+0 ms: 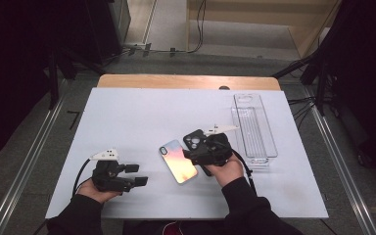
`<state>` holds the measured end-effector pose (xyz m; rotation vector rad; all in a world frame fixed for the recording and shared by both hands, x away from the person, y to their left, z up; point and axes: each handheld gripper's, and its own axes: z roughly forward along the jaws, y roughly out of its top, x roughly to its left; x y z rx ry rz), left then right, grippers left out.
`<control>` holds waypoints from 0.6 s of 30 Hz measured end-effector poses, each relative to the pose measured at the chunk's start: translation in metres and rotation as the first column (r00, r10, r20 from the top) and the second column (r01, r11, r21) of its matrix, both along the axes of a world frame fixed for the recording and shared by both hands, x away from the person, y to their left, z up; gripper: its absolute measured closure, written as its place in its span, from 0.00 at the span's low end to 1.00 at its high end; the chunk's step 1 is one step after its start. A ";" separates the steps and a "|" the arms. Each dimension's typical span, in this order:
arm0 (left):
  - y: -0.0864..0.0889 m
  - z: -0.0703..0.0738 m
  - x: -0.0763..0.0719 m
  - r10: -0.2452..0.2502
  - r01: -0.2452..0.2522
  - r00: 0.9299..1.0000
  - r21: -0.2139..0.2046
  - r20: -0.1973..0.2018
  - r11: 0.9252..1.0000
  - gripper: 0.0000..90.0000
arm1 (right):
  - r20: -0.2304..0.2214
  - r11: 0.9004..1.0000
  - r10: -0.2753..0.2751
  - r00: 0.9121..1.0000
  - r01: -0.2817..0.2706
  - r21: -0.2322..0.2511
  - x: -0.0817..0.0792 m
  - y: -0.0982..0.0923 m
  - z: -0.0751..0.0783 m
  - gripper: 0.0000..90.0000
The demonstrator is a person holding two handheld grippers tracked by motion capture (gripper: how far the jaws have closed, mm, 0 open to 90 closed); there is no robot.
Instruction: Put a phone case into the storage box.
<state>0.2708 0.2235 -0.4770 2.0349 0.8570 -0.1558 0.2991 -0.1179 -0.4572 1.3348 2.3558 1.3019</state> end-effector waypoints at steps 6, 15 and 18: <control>0.000 0.000 0.000 0.001 -0.001 1.000 0.001 -0.001 1.000 0.31 | 0.017 1.000 0.018 1.000 -0.018 -0.022 0.006 0.015 -0.002 0.00; 0.000 0.000 0.000 0.002 -0.002 1.000 -0.001 -0.002 1.000 0.31 | 0.005 0.998 -0.070 0.998 0.070 -0.005 0.009 0.030 -0.006 0.00; 0.001 0.000 0.001 0.003 -0.003 1.000 -0.001 -0.002 1.000 0.31 | 0.005 0.997 -0.071 0.997 0.071 -0.004 0.008 0.033 -0.007 0.00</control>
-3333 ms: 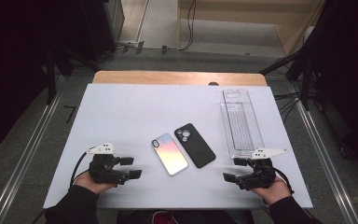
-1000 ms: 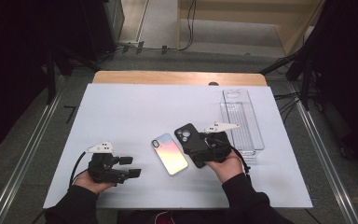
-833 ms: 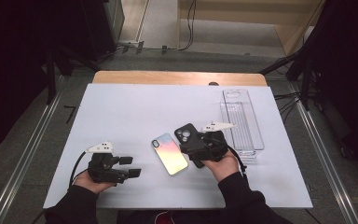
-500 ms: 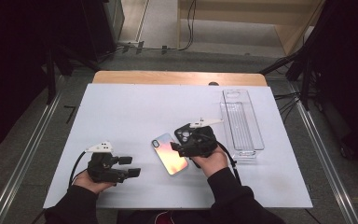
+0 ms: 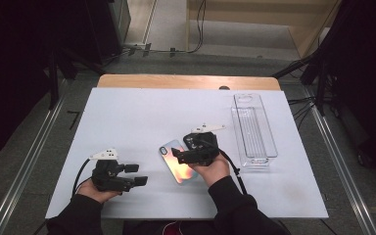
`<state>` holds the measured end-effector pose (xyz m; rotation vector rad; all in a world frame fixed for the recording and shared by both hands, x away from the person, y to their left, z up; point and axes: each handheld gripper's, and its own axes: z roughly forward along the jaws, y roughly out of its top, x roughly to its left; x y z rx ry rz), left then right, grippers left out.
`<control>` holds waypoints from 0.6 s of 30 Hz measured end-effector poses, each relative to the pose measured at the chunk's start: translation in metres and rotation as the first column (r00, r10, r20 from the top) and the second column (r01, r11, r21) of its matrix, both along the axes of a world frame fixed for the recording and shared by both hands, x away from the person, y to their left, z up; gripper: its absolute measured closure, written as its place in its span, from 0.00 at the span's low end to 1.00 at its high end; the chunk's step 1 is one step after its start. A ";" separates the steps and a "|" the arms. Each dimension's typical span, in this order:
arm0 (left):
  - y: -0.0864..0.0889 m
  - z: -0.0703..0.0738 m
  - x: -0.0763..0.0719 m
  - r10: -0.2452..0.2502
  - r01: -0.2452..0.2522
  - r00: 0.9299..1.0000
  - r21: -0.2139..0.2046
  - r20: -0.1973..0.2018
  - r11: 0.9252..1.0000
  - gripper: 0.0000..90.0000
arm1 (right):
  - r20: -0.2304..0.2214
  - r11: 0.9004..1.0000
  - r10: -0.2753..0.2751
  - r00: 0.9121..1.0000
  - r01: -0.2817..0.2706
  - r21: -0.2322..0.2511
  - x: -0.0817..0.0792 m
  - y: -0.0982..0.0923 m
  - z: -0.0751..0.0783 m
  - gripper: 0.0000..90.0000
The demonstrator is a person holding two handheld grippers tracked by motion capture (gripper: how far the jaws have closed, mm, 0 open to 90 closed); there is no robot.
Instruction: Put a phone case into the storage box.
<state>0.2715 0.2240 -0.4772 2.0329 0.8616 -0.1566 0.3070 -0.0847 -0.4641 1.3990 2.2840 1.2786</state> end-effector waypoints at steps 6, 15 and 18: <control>0.000 0.000 0.000 0.001 -0.001 1.000 -0.002 0.000 1.000 0.31 | 0.004 1.000 -0.005 1.000 0.005 0.013 -0.003 0.010 -0.003 0.00; 0.001 0.000 0.000 0.001 -0.001 1.000 -0.004 -0.001 1.000 0.31 | 0.003 1.000 0.000 1.000 0.000 0.000 -0.002 0.019 -0.007 0.00; 0.001 0.000 0.000 0.004 -0.004 1.000 -0.005 -0.002 1.000 0.31 | -0.002 1.000 -0.003 1.000 0.003 -0.006 -0.002 0.020 -0.010 0.00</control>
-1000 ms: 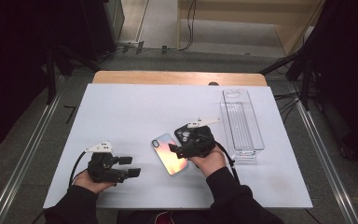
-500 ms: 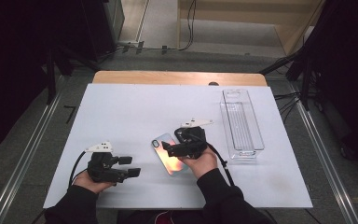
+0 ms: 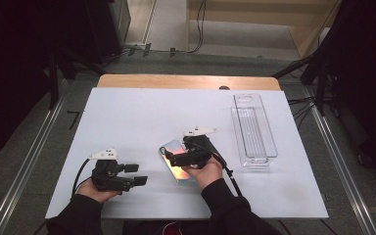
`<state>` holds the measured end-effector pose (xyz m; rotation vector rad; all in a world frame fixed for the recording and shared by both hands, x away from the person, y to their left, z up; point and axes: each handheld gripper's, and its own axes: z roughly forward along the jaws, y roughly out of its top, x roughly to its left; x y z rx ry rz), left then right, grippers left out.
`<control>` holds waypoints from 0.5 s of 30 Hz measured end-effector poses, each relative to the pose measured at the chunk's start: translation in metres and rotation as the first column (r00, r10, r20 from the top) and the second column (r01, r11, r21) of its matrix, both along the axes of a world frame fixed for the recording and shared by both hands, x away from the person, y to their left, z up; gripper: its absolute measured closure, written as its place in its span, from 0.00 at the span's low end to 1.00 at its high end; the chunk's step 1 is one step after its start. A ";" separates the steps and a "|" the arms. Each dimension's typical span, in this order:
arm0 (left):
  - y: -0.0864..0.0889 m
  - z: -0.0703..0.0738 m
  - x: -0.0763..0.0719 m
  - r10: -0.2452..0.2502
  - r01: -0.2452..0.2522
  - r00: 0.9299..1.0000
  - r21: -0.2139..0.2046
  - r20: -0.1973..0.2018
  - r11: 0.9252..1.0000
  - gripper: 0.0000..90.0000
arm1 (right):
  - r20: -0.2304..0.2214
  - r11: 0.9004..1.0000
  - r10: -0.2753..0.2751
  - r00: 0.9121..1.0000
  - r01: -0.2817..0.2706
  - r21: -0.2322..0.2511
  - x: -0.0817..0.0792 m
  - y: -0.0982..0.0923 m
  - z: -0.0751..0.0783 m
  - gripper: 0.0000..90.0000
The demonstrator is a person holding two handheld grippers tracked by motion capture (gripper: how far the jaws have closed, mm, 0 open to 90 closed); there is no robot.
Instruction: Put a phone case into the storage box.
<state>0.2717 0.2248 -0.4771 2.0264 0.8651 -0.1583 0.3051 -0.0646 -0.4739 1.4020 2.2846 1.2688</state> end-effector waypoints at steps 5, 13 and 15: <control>0.000 0.000 0.000 0.002 -0.002 1.000 -0.001 0.000 1.000 0.31 | -0.007 1.000 0.006 1.000 -0.006 -0.007 -0.003 0.003 -0.005 0.00; 0.000 0.000 0.000 0.003 -0.003 1.000 -0.001 -0.001 1.000 0.31 | -0.028 1.000 0.009 1.000 -0.010 -0.018 -0.006 0.006 -0.019 0.00; 0.000 0.000 0.000 0.002 -0.002 1.000 -0.001 -0.001 1.000 0.31 | -0.035 1.000 0.009 0.999 -0.010 -0.021 -0.008 0.007 -0.022 0.00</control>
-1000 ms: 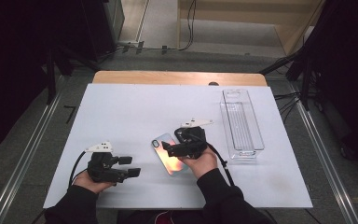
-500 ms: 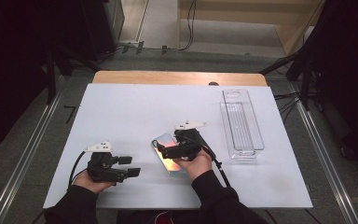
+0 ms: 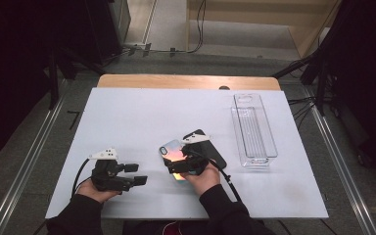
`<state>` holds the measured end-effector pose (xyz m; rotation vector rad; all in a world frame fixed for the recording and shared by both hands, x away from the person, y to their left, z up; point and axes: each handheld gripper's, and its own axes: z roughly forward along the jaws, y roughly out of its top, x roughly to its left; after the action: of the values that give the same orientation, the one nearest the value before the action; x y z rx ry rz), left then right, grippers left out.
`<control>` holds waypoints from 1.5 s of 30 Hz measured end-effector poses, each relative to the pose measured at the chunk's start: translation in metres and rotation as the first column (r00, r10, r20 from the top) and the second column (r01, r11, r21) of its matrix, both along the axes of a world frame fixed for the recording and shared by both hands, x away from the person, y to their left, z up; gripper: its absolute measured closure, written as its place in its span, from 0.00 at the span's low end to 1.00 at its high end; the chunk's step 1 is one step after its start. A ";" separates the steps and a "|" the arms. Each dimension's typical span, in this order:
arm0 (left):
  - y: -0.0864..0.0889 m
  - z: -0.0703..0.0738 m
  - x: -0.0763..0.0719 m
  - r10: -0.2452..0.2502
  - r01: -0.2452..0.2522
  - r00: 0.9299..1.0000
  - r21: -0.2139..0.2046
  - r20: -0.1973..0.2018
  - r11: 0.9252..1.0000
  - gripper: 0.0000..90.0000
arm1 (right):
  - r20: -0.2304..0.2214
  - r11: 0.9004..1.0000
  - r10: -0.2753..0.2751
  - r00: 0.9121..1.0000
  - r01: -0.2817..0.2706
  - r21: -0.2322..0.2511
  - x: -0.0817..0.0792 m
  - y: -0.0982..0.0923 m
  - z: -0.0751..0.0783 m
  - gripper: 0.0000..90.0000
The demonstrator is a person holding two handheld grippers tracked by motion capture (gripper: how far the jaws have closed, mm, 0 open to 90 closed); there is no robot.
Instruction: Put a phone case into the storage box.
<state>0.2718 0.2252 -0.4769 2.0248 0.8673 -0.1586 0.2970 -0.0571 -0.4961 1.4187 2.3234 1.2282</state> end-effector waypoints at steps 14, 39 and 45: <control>0.000 0.000 0.000 0.002 -0.002 1.000 0.000 -0.001 1.000 0.31 | -0.026 0.998 0.012 1.000 -0.013 -0.057 -0.005 0.004 -0.016 0.04; 0.000 0.001 0.001 0.015 -0.015 1.000 -0.009 -0.010 1.000 0.31 | 0.084 0.973 0.023 0.996 -0.003 -0.229 -0.015 0.016 -0.022 0.14; 0.000 0.000 0.001 0.015 -0.015 1.000 -0.006 -0.014 1.000 0.31 | 0.077 0.977 0.022 0.997 -0.005 -0.215 -0.014 0.013 -0.021 0.15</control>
<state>0.2732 0.2247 -0.4766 2.0131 0.8899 -0.1668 0.2829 -0.0437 -0.5173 1.2613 2.3338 0.9812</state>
